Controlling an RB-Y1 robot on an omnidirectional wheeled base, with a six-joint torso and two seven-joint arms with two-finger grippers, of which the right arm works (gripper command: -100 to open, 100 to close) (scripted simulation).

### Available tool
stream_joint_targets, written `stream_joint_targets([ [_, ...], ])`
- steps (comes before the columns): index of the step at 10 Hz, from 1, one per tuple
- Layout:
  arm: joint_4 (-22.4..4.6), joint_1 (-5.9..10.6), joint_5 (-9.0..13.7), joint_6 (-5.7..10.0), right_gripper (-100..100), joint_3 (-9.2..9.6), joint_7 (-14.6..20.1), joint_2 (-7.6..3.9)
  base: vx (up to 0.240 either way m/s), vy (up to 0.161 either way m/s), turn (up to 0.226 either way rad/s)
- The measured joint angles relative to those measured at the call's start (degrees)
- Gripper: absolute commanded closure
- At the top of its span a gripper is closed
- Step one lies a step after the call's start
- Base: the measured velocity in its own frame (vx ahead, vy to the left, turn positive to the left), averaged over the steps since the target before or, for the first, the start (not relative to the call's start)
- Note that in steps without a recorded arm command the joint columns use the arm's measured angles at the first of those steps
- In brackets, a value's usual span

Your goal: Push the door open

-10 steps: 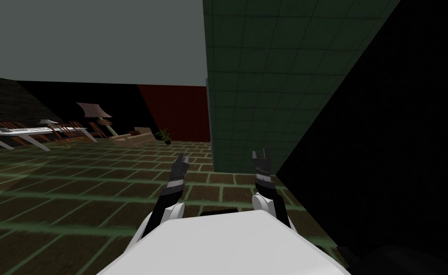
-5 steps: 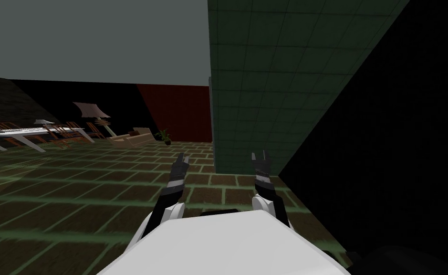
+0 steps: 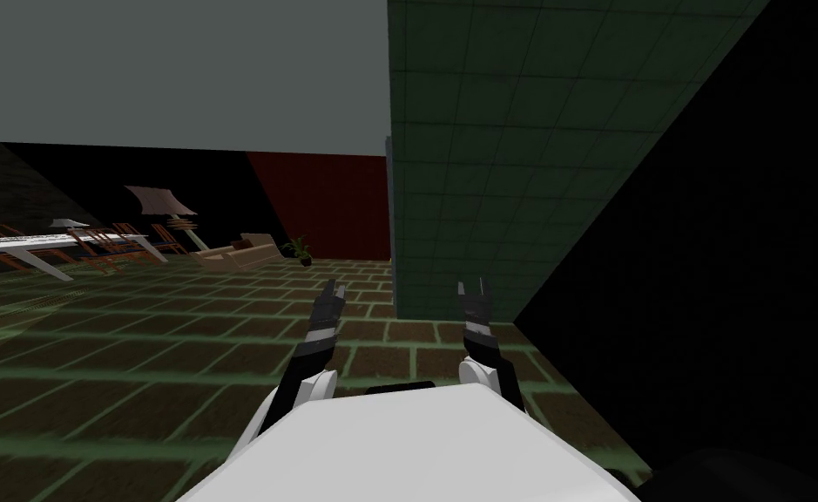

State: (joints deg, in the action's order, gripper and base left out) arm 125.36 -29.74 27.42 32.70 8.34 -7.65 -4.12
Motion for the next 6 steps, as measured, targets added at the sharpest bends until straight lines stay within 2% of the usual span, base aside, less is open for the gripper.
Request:
stream_joint_targets([
  [6,-2.24,-0.68,6.8,1.29,-100,1.56,-0.02,-1.24,0.073,0.102,-0.012],
])
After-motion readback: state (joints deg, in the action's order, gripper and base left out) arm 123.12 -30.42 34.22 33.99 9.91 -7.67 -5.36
